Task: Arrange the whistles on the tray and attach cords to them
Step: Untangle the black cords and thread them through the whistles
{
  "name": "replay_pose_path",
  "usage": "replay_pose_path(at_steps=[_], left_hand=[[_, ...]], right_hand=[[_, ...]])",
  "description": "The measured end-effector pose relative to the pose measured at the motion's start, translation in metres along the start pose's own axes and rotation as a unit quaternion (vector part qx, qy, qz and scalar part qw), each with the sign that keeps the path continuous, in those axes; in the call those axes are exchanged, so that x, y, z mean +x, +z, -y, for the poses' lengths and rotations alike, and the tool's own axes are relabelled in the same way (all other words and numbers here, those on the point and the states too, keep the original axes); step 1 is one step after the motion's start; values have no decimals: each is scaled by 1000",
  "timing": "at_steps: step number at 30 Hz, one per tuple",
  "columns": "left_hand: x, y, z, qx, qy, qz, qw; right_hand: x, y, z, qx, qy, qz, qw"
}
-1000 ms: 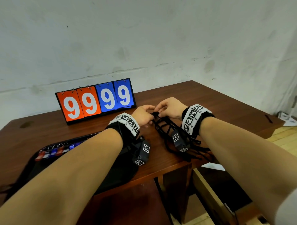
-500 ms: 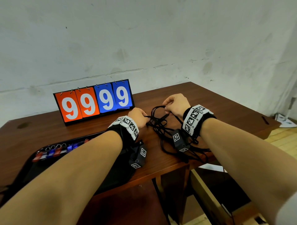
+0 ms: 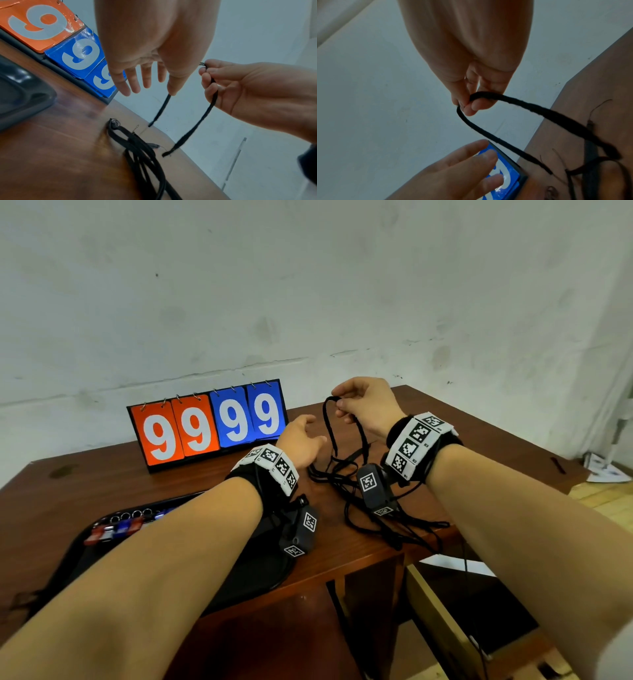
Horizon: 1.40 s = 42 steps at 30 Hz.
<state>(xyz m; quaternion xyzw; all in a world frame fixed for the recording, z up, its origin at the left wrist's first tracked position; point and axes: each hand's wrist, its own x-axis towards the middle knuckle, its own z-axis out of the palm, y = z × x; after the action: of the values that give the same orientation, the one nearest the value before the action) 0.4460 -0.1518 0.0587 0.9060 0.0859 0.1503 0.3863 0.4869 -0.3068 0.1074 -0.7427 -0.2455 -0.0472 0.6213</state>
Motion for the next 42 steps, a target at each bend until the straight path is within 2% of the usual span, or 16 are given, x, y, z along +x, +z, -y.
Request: replay_pose_path(at_steps=[4,7,12,17,21,27,34,37,42], left_hand=[[-12,-14,-13,-75,25,0,997],[-22,-25,-15,-91,33,-16,995],[-46,-57,-15,-200,-2,-5,980],[-75,-98,-8,-173,-29,17,984],[-102,-133,-2,-141,-22,17,990],[-137,-189,30,-200,-56,64,976],[-167,-241,75,-200,-110,20,973],[-176,-256,93,-172,-108,20,979],[-194,-276,107,-109,-84,23,990]], right_hand=[[-10,7,26,13,-20,32,999],[-20,13,45,24,-21,47,998],[-40,22,66,-1,3,60,998],[-62,38,77,-43,18,88,995],[-79,59,84,-78,14,114,990],[-101,102,97,-38,-2,142,989],[-110,144,106,-97,-17,182,978],[-117,163,111,-97,-24,213,972],[-122,181,110,-159,-38,263,951]])
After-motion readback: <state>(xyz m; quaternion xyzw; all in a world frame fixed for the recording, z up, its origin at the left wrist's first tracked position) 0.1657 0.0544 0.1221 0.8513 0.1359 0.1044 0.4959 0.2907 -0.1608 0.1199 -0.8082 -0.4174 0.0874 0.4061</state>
